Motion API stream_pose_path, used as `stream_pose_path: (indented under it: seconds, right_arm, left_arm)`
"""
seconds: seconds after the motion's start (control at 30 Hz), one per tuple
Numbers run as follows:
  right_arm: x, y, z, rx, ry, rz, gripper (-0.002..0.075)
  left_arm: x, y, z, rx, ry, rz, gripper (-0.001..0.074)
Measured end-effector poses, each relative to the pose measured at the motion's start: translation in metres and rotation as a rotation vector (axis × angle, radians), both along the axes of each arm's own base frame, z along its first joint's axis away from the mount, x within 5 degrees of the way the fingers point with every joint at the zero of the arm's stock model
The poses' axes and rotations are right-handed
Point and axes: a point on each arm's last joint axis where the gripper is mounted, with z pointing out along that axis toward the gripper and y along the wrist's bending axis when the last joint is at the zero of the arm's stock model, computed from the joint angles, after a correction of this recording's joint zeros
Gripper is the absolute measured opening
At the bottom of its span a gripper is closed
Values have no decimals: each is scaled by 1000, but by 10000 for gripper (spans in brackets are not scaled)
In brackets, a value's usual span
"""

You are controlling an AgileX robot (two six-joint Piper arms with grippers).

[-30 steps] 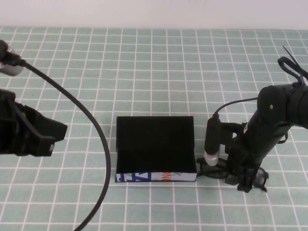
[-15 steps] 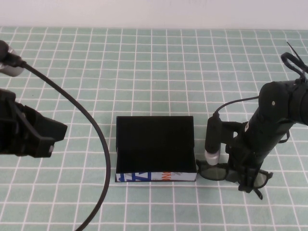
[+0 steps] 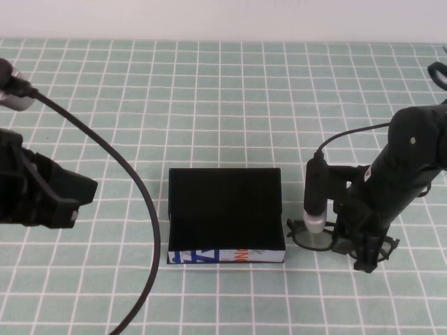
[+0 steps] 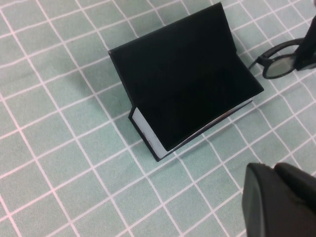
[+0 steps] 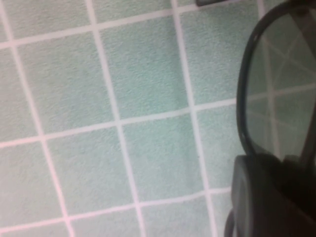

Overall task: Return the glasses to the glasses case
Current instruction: Place the glasses in the glasses case

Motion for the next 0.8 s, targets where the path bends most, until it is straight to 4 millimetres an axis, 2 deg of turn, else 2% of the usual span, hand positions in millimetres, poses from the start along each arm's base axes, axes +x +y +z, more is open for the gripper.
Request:
stream_pose_path:
  seconds: [0.17,0.27,0.53,0.67,0.8]
  right_arm:
    - [-4,-1,5,-5,34,12,76]
    - [-4,1,16,6,45,17,75]
    - [-5,17,79,192,50,57,75]
    - [-5,29,100,256,36,93,75]
    - [-5,47,110,261,12,158,75]
  left_arm:
    - [0,0,0,0,0,0,-2]
    - [0,0,0,0,0,0,-2]
    - [0,0,0,-1,-2,1,-2]
    - [2,1,1,8,-22,11,-2]
    - [5,4,1,24,-39,53,-2]
